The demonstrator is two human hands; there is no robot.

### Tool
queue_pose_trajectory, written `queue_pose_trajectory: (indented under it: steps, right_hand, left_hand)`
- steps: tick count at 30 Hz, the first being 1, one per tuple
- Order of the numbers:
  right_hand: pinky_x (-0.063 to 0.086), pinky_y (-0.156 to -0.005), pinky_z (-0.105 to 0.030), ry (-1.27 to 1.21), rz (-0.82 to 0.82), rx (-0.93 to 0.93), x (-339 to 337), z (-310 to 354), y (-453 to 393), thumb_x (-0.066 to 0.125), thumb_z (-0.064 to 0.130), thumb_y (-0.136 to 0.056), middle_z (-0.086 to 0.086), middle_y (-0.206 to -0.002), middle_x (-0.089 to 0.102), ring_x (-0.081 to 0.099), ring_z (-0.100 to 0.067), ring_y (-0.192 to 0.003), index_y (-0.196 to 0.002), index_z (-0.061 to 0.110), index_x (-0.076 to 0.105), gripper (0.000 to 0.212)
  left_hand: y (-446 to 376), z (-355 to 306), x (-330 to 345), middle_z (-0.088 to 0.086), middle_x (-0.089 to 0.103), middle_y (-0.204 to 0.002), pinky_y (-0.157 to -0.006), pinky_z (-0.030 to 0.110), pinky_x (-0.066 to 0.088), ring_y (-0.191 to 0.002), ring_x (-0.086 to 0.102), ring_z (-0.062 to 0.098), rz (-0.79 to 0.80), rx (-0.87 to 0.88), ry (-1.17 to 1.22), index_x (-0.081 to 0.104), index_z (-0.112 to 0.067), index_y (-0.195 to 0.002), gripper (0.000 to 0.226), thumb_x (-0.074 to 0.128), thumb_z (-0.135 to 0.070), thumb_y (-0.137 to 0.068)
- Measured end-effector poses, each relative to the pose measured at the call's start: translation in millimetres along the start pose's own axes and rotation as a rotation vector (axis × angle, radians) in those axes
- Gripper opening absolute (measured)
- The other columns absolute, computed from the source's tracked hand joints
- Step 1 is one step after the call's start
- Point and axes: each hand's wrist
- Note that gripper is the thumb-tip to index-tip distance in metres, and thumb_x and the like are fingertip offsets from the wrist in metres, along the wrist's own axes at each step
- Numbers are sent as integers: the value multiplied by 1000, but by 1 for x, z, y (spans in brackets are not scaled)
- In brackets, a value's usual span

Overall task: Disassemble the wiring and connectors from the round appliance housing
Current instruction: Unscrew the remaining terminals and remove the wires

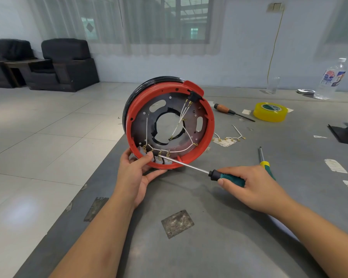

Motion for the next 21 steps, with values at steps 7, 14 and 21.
queue_pose_trajectory:
  steps: [7,14,21]
  right_hand:
    - [42,-76,-1,15,-31,-31,-3,7,1,61,51,-90,41,-97,61,60,15,-95,-121,35,74,37]
    - [41,-68,-5,28,-32,-46,-9,15,-1,49,61,-87,35,-81,60,63,6,-82,-118,36,75,48]
    - [51,-68,-23,74,12,-48,-17,19,-3,56,51,-89,18,-84,72,65,-4,-77,-118,36,75,38]
  left_hand:
    - [4,-2,0,24,73,-126,-76,53,65,-106,75,47,77,-73,20,54,-9,-137,44,67,1,-96]
    - [5,-1,1,22,71,-129,-84,58,63,-107,74,50,105,-67,88,54,-17,-141,49,64,-3,-96]
    - [8,-5,3,22,71,-132,-82,58,64,-111,73,47,64,-140,109,54,-8,-142,48,69,-25,-100]
Point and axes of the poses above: each hand's wrist, its own y-axis away from the middle knuckle, its own x-axis out of the palm, z = x × y
